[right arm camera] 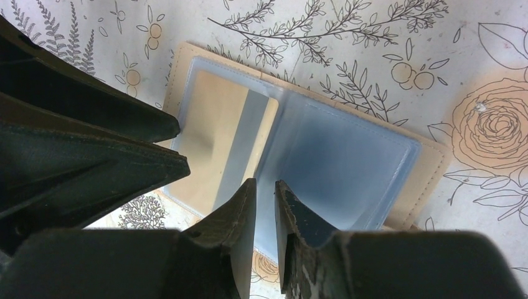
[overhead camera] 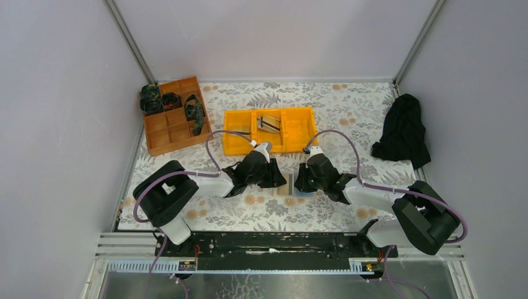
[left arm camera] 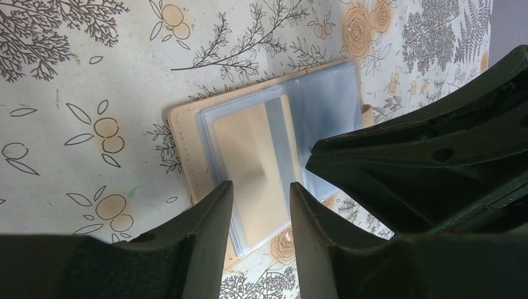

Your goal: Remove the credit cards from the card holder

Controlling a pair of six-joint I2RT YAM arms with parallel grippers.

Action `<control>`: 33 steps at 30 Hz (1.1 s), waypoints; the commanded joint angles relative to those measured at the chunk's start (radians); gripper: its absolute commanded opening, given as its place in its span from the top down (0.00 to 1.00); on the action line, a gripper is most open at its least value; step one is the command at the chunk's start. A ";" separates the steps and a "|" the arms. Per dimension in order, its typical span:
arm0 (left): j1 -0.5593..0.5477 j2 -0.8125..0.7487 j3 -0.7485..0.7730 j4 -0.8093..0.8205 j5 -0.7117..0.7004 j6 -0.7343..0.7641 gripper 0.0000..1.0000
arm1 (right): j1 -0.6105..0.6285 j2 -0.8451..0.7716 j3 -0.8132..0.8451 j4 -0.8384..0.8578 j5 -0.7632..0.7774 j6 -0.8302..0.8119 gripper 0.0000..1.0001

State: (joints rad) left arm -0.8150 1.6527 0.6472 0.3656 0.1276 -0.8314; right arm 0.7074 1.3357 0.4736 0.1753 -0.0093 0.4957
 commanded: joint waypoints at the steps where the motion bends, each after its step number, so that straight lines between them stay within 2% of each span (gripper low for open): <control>1: 0.008 0.013 -0.019 0.021 0.019 0.009 0.53 | -0.003 0.008 0.033 0.027 0.025 0.007 0.76; 12: 0.019 0.084 -0.046 0.298 0.235 -0.112 0.54 | -0.003 0.020 0.030 0.033 0.016 0.009 0.76; 19: 0.027 0.116 -0.061 0.438 0.300 -0.175 0.54 | -0.003 0.024 0.027 0.032 0.021 0.009 0.76; 26: 0.032 0.008 -0.037 0.198 0.168 -0.058 0.54 | -0.003 0.028 0.027 0.035 0.021 0.007 0.76; 33: 0.032 -0.039 -0.036 0.104 0.082 0.007 0.54 | -0.004 0.031 0.028 0.035 0.019 0.007 0.76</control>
State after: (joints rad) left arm -0.7891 1.6325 0.5983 0.5381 0.2798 -0.8871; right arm 0.7074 1.3586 0.4740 0.1951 -0.0093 0.4984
